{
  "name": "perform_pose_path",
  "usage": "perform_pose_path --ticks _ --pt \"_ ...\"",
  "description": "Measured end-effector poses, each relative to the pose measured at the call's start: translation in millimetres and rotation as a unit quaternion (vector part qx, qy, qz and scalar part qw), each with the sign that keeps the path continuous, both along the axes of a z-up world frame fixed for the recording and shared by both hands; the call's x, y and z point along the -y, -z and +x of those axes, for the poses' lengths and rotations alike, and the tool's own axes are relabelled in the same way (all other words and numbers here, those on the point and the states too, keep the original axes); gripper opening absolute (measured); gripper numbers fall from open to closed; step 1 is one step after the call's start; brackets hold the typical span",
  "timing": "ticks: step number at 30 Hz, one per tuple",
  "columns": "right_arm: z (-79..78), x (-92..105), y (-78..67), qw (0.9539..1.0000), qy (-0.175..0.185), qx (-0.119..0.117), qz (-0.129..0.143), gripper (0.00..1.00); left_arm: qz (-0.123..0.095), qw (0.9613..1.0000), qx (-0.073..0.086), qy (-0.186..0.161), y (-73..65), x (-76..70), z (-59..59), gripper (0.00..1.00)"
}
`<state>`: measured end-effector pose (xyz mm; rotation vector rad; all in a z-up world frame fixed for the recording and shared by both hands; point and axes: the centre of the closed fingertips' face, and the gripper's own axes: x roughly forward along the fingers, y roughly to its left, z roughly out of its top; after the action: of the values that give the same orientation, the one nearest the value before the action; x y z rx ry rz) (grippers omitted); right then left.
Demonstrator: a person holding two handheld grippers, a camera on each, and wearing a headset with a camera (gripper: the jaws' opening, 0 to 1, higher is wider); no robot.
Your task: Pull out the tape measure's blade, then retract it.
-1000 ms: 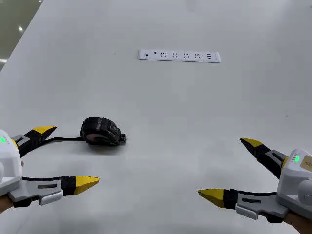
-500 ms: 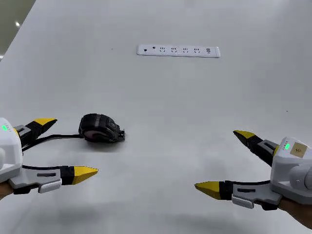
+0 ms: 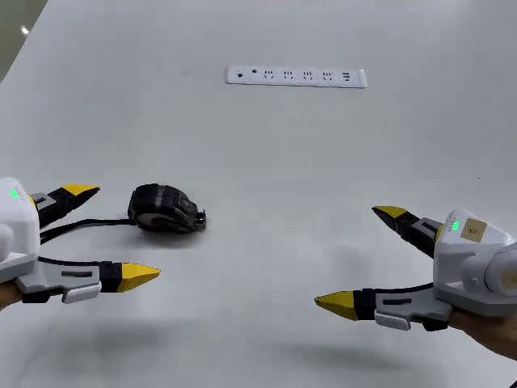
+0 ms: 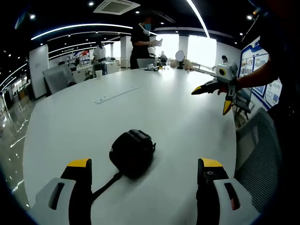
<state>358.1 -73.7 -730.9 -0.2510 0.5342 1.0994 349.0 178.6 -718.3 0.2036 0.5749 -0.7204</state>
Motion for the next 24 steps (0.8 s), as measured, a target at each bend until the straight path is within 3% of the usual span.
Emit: perform_pose_path --ticks 24 --pt "22.3 -29.2 13.4 0.998 -0.063 0.002 -0.008 0.95 0.029 0.9977 -0.015 0.059 11.8 -0.9 23.2 0.79"
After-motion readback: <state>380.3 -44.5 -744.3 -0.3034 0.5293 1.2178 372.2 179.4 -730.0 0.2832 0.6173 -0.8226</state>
